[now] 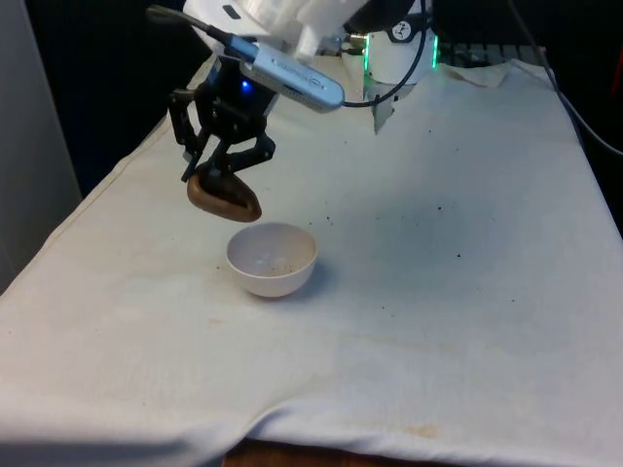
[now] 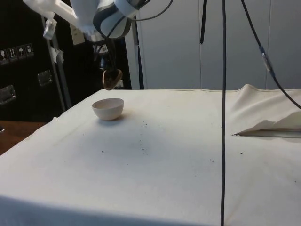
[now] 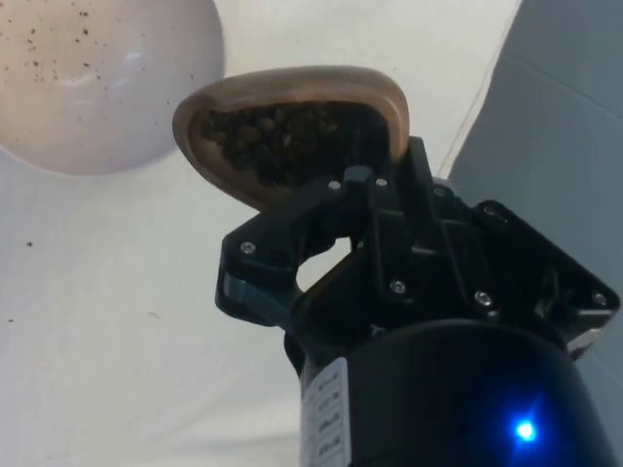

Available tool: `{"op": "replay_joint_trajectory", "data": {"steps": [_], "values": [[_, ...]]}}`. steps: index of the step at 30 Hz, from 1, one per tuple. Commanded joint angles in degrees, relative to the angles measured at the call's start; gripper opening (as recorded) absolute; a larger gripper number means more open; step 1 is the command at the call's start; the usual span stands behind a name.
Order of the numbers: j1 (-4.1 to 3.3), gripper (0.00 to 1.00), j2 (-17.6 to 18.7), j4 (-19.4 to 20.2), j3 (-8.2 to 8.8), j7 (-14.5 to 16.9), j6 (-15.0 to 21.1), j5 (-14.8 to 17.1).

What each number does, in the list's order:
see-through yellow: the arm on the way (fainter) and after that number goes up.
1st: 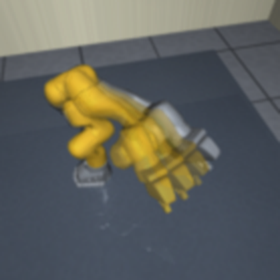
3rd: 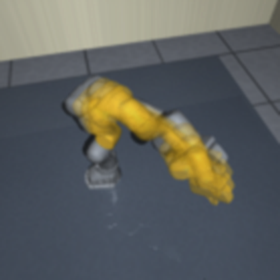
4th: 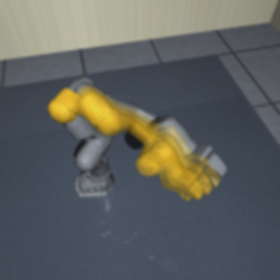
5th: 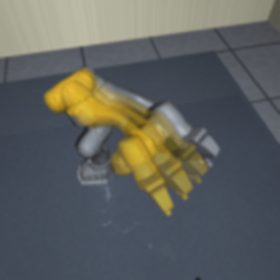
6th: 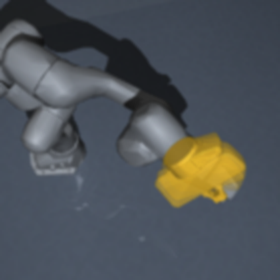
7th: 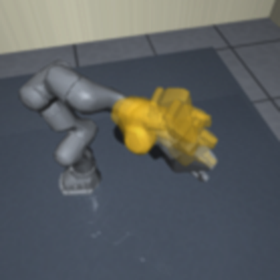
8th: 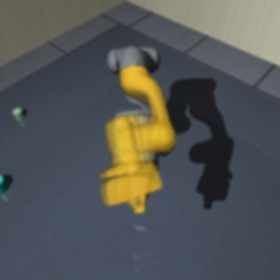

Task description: Pour the coffee beans from the cup into the bowl.

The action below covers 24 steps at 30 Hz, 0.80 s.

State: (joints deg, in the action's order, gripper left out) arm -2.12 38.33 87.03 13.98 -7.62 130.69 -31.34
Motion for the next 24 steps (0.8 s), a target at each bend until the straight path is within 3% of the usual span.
{"op": "replay_joint_trajectory", "data": {"steps": [1, 2, 3, 4, 11, 12, 13, 15, 21, 22, 23, 24], "values": [[-0.63, 0.0, 0.3, -0.4, 0.4, -0.7, -0.6, -0.7], [-0.74, 0.0, 0.4, -0.5, 0.34, -1.1, -0.7, -1.3], [-0.29, 0.0, 0.2, -0.1, -0.06, -1.0, -0.2, -1.1], [-0.86, 0.0, 0.5, -0.5, 0.34, -1.6, -0.8, -1.9], [-1.89, 0.0, 1.2, -0.9, 0.0, -5.6, -1.8, -6.8], [-1.26, 0.0, 0.7, -0.3, -0.29, -4.7, -1.1, -5.7], [-1.89, 0.0, 1.2, -0.9, 0.0, -5.6, -1.8, -6.8], [-2.18, 0.0, 1.5, -1.1, -0.29, -7.0, -2.4, -8.5], [-2.81, 0.0, 2.1, -1.4, -0.86, -10.1, -3.8, -12.4], [-2.81, 0.0, 2.1, -1.4, -1.03, -10.5, -4.1, -13.0], [-2.35, 0.0, 1.8, -1.1, -1.43, -10.2, -3.6, -12.7], [-2.86, 0.0, 2.2, -1.5, -1.2, -10.9, -4.3, -13.6]]}}
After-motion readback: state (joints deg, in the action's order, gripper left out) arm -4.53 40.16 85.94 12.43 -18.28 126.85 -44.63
